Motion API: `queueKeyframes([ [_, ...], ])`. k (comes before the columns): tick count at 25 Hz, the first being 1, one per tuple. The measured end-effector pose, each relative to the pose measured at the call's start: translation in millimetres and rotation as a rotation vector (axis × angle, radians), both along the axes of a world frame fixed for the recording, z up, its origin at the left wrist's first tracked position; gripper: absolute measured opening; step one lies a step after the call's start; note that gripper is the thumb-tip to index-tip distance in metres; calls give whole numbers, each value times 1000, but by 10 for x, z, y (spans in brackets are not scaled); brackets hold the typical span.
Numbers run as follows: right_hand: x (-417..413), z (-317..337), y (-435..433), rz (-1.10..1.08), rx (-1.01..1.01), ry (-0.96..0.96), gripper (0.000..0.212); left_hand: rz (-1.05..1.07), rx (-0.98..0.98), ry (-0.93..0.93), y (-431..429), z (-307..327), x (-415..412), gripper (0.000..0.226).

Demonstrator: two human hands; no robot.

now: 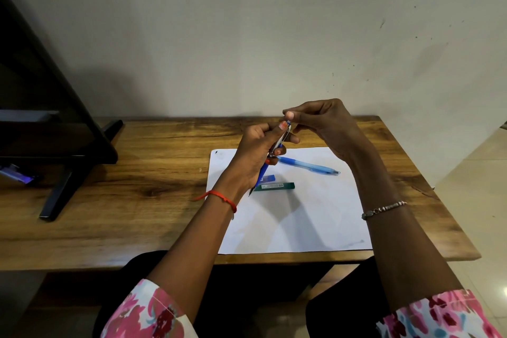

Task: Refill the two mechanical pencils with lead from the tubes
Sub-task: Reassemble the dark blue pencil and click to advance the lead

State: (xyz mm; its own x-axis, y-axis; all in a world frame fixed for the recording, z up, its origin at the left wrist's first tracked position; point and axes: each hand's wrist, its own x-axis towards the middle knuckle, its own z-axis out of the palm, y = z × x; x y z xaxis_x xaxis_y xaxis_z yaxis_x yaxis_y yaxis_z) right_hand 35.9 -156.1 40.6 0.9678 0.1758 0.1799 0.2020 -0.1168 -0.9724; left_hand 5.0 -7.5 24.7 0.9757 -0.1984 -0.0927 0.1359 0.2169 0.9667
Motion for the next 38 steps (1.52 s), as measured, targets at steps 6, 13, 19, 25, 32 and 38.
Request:
queueKeyframes([
  [6, -60, -53, 82, 93, 103, 71, 19, -38, -68, 21, -29, 50, 4, 25],
  [13, 20, 15, -68, -49, 1175, 238, 47, -231, 31, 196, 30, -58, -11, 28],
  [19, -12, 28, -208, -203, 1356, 204, 34, -327, -36, 348, 39, -86, -71, 15],
  [25, -61, 129, -225, -245, 1227, 159, 29, -327, -134, 380, 36, -49, -80, 18],
  [32, -77, 156, -223, -249, 1177, 143, 28, -314, -182, 388, 44, -40, -67, 20],
  [38, -72, 151, -241, -257, 1202, 141, 34, -296, -189, 378, 56, -33, -63, 21],
])
